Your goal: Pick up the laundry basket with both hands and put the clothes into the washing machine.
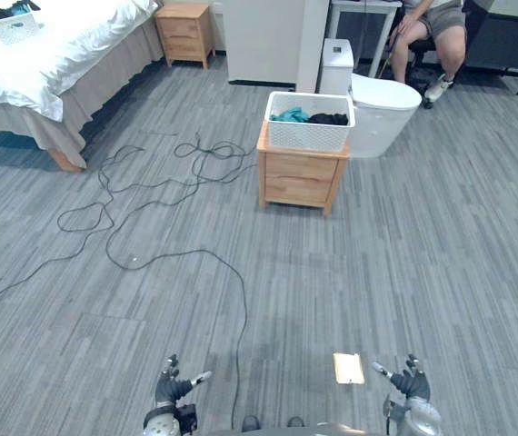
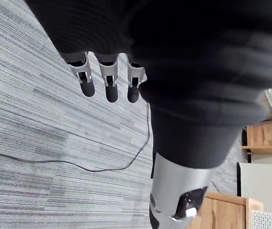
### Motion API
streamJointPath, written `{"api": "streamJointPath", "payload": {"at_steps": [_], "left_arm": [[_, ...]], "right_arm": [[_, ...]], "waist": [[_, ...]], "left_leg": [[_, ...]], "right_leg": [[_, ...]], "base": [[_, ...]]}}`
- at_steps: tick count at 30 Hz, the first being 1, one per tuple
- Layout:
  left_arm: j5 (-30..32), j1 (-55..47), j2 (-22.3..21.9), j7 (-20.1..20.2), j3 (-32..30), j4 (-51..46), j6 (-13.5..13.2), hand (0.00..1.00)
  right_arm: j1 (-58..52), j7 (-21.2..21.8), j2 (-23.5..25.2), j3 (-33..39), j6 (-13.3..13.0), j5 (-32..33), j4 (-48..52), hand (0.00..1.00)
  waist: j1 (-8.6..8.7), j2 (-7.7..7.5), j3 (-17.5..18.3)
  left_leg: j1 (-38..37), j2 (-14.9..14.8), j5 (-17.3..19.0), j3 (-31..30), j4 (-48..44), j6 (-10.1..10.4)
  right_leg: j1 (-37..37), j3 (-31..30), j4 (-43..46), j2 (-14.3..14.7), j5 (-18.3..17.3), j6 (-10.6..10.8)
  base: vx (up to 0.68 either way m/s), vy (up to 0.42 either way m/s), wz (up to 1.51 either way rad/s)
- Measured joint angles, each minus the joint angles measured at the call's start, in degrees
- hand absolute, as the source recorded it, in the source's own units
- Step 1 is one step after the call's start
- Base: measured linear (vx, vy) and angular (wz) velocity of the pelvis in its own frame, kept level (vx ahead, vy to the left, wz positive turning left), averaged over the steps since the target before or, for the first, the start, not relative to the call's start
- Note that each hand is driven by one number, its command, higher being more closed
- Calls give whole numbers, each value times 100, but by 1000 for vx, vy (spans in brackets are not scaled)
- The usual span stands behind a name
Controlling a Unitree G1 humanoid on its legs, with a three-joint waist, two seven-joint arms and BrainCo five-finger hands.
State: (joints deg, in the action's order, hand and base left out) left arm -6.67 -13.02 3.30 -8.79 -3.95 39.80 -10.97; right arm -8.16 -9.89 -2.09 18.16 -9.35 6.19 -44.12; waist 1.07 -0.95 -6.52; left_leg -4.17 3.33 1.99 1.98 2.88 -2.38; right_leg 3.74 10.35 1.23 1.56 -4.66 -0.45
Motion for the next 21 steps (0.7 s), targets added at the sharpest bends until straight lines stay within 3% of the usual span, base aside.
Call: {"api": "streamJointPath", "payload": {"at_steps": [3,4,5,6,7,8,9,10,11,13,15,17,18,19,20,21], "left_arm": [[-64,-4,-7,-1,-2,-202,0,0],[-129,-29,-3,-3,-2,-270,-1,0],[-168,-64,12,-4,7,-354,0,0],[-169,-67,23,-4,14,-367,1,0],[-174,-41,91,-19,144,-376,1,0],[-174,-23,163,-18,198,-378,0,0],[-174,4,279,-16,272,-375,13,0],[-175,24,301,-18,299,-376,22,0],[-175,125,337,-25,327,-377,45,0],[-176,243,353,-25,332,-374,43,0],[-176,443,269,-30,341,-368,41,0],[-165,528,283,-36,342,-325,37,0],[-165,490,291,-28,337,-300,39,0],[-164,498,248,-25,330,-257,39,0],[-164,512,195,-6,360,-209,39,0],[-164,504,82,-4,329,-195,47,0]], "right_arm": [[67,-7,-9,-20,86,6,0,0],[100,-8,-12,-50,94,7,0,0],[125,-8,-22,-138,97,8,1,0],[123,-8,-30,-175,97,12,3,0],[137,-6,-32,-385,102,19,31,0],[159,-6,-18,-484,101,20,67,0],[151,1,24,-660,112,18,66,0],[158,1,27,-718,112,16,67,0],[186,1,17,-767,113,14,69,0],[232,-1,-36,-822,112,13,72,0],[338,-2,-201,-876,112,3,137,0],[193,-5,-234,-880,98,-15,396,0],[93,1,-250,-885,98,-26,499,0],[60,5,-280,-886,107,-32,481,0],[154,7,-269,-895,117,-35,502,0],[161,20,-256,-941,118,-44,567,0]], "waist": [[-35,3,-18],[-41,8,-25],[-42,6,-45],[-29,-22,-68],[-56,17,-135],[-48,-1,-194],[-39,-1,-286],[-36,31,-339],[-21,-44,-411],[-7,60,-516],[128,212,-666],[150,83,-716],[187,-31,-659],[206,34,-680],[209,164,-719],[259,235,-772]], "left_leg": [[399,8,432,167,-699,-73],[577,7,672,253,-1066,-103],[724,6,985,329,-1454,-164],[757,3,1127,332,-1569,-203],[704,6,1358,330,-1777,-305],[621,8,1418,328,-1837,-344],[452,-8,1580,310,-1894,-389],[372,-39,1587,313,-1887,-348],[150,-102,1644,278,-1824,-342],[-112,-204,1651,207,-1597,-325],[-500,-456,1608,37,-1201,-148],[-879,-435,1641,-28,-1101,189],[-1100,-433,1800,-56,-1188,455],[-1139,-505,1833,-59,-1358,514],[-956,-630,1678,10,-1979,805],[-555,-721,1193,117,-3144,1134]], "right_leg": [[-346,-25,477,-96,-311,69],[-570,-32,948,-178,-607,210],[-773,-38,1516,-287,-937,500],[-888,-34,1856,-333,-1033,617],[-1433,-26,3130,-489,-1057,621],[-1684,-25,3672,-553,-1085,595],[-2062,-61,4241,-585,-1287,427],[-2171,-48,4260,-583,-1362,445],[-2328,19,4119,-559,-1385,406],[-2609,72,3663,-462,-1348,368],[-2967,84,2583,-218,-841,274],[-3118,-18,1631,-175,67,119],[-3121,-77,1706,-218,731,-209],[-3175,-32,2021,-226,856,-330],[-3179,81,2456,-199,486,-390],[-2922,118,2556,-155,123,-440]], "base": [[26,21,-6],[68,35,-7],[73,46,-9],[125,85,-21],[159,86,-17],[340,106,-17],[327,64,-3],[444,56,2],[328,24,9],[425,2,19],[532,-25,37],[710,-95,41],[836,-145,36],[690,-148,25],[668,-157,14],[665,-172,10]]}}
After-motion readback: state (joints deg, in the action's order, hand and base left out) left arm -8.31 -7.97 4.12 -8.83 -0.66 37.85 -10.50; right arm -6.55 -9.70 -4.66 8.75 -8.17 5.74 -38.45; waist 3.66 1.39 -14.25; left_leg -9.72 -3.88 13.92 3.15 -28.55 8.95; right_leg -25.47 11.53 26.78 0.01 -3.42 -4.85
